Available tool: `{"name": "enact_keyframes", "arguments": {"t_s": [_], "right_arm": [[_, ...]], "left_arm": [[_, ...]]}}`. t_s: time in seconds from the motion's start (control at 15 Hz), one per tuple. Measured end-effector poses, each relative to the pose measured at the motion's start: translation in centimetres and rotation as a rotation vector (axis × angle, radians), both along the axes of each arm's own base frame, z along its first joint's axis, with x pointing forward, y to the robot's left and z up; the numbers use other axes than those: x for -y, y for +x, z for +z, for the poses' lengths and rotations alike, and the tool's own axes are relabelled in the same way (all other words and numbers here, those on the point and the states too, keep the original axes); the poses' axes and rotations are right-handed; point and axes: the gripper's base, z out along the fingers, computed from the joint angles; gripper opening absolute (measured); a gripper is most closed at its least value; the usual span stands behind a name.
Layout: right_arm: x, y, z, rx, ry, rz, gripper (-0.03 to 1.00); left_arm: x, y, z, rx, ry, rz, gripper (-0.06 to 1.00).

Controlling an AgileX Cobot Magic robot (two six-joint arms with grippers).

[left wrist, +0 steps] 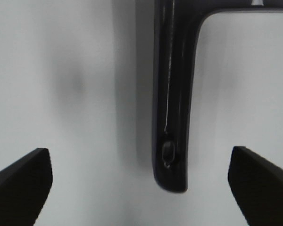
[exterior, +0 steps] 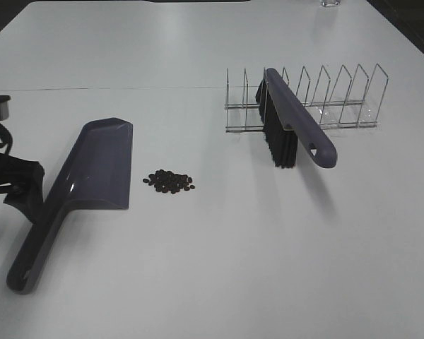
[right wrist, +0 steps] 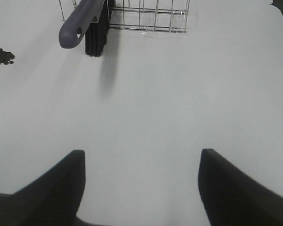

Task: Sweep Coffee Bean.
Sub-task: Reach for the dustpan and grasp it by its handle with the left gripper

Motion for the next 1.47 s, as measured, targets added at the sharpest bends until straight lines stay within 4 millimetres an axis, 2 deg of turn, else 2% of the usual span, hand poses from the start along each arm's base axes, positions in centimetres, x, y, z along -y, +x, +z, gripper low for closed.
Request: {"name": "enact_keyframes", "arguments": {"t_s": [0.2,0.4,0.6,1.2,1.33,1.47], "right_arm": [[0.0,0.0,0.0,0.000,0.000,0.000,0.59],[0.0,0.0,0.0,0.000,0.000,0.000,0.59],[0.0,0.0,0.0,0.000,0.000,0.000,0.59],[0.0,0.0,0.0,0.000,0.000,0.000,0.59],[0.0,0.0,0.0,0.000,0.000,0.000,0.59],[0.0,0.0,0.0,0.000,0.000,0.000,0.59]], "left_arm": [[1.4,2.6,-2.0,0.010,0.019,0.023,0.80],[2.4,3.9,-3.0,0.005,0.028,0.005,0.77],[2.6,4.1,-4.7,-0.033,0.038,0.000,0.76],[2.8,5.1,-7.2,-0.040,0.045,0.002,0.72],[2.9,5.2,-7.3,-0.039,0.044,0.002,0.68],[2.9,5.2,-7.3,-0.039,0.044,0.002,0.58]]}}
